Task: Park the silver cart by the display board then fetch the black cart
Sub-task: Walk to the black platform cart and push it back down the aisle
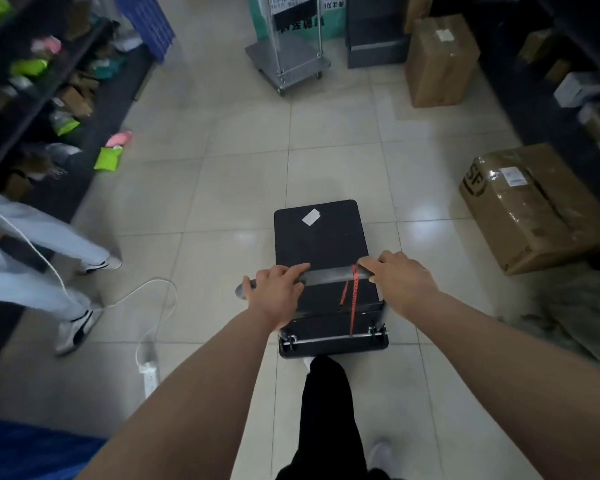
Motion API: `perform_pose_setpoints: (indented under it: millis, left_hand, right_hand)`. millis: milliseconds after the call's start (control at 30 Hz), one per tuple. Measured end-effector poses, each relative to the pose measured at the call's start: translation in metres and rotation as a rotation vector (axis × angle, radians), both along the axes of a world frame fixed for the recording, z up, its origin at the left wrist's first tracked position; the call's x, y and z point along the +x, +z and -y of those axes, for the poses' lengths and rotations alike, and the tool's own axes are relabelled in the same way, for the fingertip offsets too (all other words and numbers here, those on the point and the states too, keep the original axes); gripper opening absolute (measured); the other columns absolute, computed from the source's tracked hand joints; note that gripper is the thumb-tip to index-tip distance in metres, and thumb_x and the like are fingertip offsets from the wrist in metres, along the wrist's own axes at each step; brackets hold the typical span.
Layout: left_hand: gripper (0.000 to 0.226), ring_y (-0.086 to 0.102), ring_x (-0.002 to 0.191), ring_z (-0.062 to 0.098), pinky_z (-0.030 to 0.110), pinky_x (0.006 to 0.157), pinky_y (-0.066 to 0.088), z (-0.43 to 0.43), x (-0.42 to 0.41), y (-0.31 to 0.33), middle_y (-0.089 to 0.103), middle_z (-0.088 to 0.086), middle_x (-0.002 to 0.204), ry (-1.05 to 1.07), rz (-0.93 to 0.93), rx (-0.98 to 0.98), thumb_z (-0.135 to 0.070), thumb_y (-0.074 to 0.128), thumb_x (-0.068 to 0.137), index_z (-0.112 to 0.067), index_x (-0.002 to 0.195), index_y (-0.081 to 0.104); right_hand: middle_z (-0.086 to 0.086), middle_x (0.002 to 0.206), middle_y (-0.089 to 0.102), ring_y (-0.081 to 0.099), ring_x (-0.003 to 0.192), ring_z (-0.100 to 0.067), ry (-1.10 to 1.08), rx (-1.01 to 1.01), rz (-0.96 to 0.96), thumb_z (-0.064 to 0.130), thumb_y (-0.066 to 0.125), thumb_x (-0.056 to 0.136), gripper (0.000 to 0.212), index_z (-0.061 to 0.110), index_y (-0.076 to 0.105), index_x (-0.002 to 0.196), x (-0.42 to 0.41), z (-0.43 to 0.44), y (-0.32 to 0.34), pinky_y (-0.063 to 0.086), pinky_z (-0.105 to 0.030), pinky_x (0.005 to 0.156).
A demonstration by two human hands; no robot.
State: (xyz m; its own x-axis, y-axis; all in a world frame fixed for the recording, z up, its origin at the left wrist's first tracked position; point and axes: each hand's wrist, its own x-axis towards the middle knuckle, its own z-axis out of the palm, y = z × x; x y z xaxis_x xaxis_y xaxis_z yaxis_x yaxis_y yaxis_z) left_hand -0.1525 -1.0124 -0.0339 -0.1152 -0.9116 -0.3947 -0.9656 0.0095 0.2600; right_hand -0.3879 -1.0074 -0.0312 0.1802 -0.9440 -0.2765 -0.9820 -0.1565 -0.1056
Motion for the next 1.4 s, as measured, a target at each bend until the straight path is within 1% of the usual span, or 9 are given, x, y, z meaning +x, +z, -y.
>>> perform_pose_setpoints:
  millis: [167,267,367,500,733,933,1100,1233,1400]
  left_hand:
    - [0.042,0.037,0.127,0.026,0.060,0.110,0.011,0.099,0.014,-0.007,0.047,-0.005,0.133,-0.019,0.010,-0.062,-0.037,0.029,0.099,-0.055,0.137,0.032]
    - [0.041,0.038,0.126,0.025,0.060,0.110,0.013,0.158,0.021,-0.007,0.049,-0.005,0.132,-0.027,0.022,-0.029,-0.039,0.030,0.098,-0.054,0.136,0.033]
    - [0.041,0.037,0.128,0.025,0.059,0.111,0.015,0.217,0.028,-0.004,0.048,-0.004,0.134,-0.031,0.027,0.001,-0.041,0.030,0.098,-0.054,0.136,0.033]
    - [0.041,0.038,0.127,0.025,0.058,0.111,0.015,0.275,0.038,-0.002,0.049,-0.004,0.133,-0.019,0.026,0.006,-0.038,0.029,0.098,-0.052,0.137,0.034]
    - [0.041,0.040,0.124,0.026,0.057,0.110,0.019,0.377,0.051,-0.002,0.050,-0.003,0.130,0.038,0.055,-0.013,-0.037,0.030,0.099,-0.052,0.137,0.034]
    - [0.041,0.041,0.123,0.026,0.056,0.106,0.023,0.482,0.048,-0.001,0.051,-0.003,0.130,0.128,0.104,-0.014,-0.036,0.032,0.098,-0.053,0.135,0.035]
    - [0.041,0.038,0.125,0.024,0.060,0.104,0.023,0.556,0.027,0.000,0.047,-0.003,0.134,0.222,0.103,0.022,-0.036,0.033,0.098,-0.052,0.136,0.033]
    - [0.043,0.036,0.126,0.026,0.065,0.103,0.022,0.604,0.008,0.003,0.047,-0.002,0.134,0.254,0.088,0.046,-0.035,0.033,0.098,-0.052,0.137,0.031]
    - [0.041,0.036,0.126,0.026,0.068,0.104,0.020,0.667,0.003,0.007,0.046,-0.002,0.135,0.272,0.038,0.087,-0.037,0.030,0.098,-0.053,0.136,0.031]
  right_hand:
    - [-0.007,0.110,0.050,0.047,0.100,-0.025,-0.021,0.011,0.000,0.008,0.051,0.090,0.048,0.028,0.036,0.131,0.014,0.096,-0.002,0.035,-0.032,0.071]
    - [-0.007,0.109,0.050,0.047,0.101,-0.025,-0.050,0.047,0.031,0.009,0.047,0.092,0.043,0.029,0.038,0.129,0.022,0.153,-0.001,0.036,-0.032,0.071]
    - [-0.007,0.108,0.050,0.047,0.101,-0.025,-0.063,0.048,0.037,0.008,0.046,0.091,0.044,0.028,0.039,0.130,0.030,0.206,0.000,0.038,-0.033,0.071]
    - [-0.007,0.106,0.049,0.047,0.097,-0.025,-0.022,0.054,0.029,0.011,0.045,0.094,0.039,0.028,0.038,0.129,0.038,0.268,0.001,0.037,-0.033,0.068]
    - [-0.006,0.103,0.048,0.046,0.092,-0.023,0.065,0.015,0.058,0.012,0.044,0.094,0.040,0.030,0.035,0.128,0.048,0.386,-0.009,0.037,-0.033,0.066]
    - [-0.009,0.107,0.051,0.048,0.095,-0.027,0.165,-0.047,0.102,0.020,0.039,0.098,0.037,0.028,0.035,0.133,0.046,0.503,-0.014,0.037,-0.034,0.068]
    - [-0.009,0.106,0.051,0.048,0.096,-0.025,0.186,0.026,0.118,0.018,0.038,0.097,0.036,0.028,0.038,0.132,0.035,0.598,-0.009,0.038,-0.033,0.068]
    - [-0.011,0.105,0.051,0.051,0.096,-0.028,0.193,0.036,0.100,0.016,0.040,0.097,0.035,0.025,0.042,0.130,0.023,0.659,-0.004,0.044,-0.037,0.071]
    - [-0.009,0.105,0.051,0.051,0.096,-0.025,0.215,0.060,0.083,0.017,0.041,0.097,0.034,0.025,0.041,0.130,0.016,0.728,0.000,0.038,-0.033,0.066]
